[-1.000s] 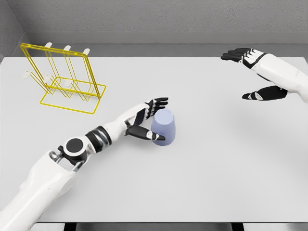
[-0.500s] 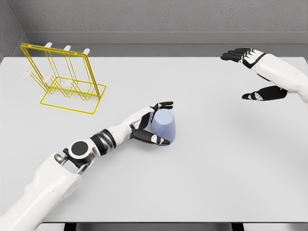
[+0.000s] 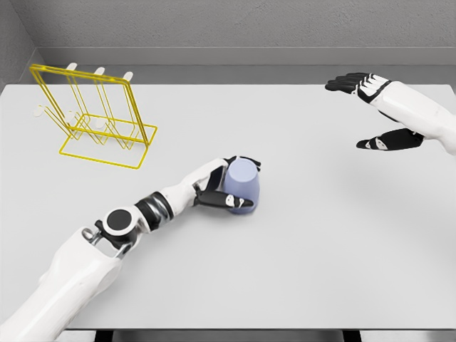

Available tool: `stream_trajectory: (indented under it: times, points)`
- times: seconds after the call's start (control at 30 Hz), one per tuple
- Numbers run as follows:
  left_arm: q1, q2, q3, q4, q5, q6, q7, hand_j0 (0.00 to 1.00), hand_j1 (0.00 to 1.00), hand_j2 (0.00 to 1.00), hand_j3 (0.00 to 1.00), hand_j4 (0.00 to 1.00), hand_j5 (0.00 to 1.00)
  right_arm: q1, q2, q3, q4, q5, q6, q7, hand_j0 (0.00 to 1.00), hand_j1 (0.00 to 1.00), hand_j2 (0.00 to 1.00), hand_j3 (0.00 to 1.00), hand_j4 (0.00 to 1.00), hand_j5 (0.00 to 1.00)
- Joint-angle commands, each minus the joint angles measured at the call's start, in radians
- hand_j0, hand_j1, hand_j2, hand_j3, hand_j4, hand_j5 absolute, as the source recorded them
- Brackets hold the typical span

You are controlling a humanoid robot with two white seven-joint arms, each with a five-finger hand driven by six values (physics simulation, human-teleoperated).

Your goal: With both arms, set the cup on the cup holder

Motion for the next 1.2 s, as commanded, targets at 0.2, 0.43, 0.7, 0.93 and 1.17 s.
stream_trajectory:
  times: [0.2, 0.43, 0.7, 0.93, 1.17]
  points:
    - [0.003, 0.003, 0.044, -0.056, 0.008, -0.002, 0.001, 0.66, 0.66, 0.66, 0.66, 0.66, 0.66, 0.000, 0.011, 0.000, -0.001, -0.006, 0.003, -0.001, 1.00, 1.00, 1.00, 1.00, 1.00, 1.00]
    - [0.034, 0.020, 0.098, -0.141, 0.013, -0.002, 0.001, 0.66, 0.66, 0.66, 0.66, 0.66, 0.66, 0.002, 0.011, 0.000, 0.000, -0.006, 0.003, -0.001, 1.00, 1.00, 1.00, 1.00, 1.00, 1.00]
    - [0.098, 0.107, 0.161, -0.284, 0.016, 0.000, 0.002, 0.66, 0.66, 0.66, 0.66, 0.66, 0.66, 0.002, 0.011, 0.000, -0.003, -0.006, 0.003, -0.001, 1.00, 1.00, 1.00, 1.00, 1.00, 1.00]
    - [0.097, 0.170, 0.213, -0.318, 0.039, -0.002, 0.002, 0.66, 0.66, 0.66, 0.66, 0.66, 0.66, 0.002, 0.011, 0.000, -0.001, -0.006, 0.003, -0.001, 1.00, 1.00, 1.00, 1.00, 1.00, 1.00]
    - [0.095, 0.244, 0.253, -0.329, 0.084, -0.012, 0.002, 0.67, 0.67, 0.67, 0.67, 0.67, 0.67, 0.002, 0.011, 0.000, -0.001, -0.006, 0.003, -0.001, 1.00, 1.00, 1.00, 1.00, 1.00, 1.00]
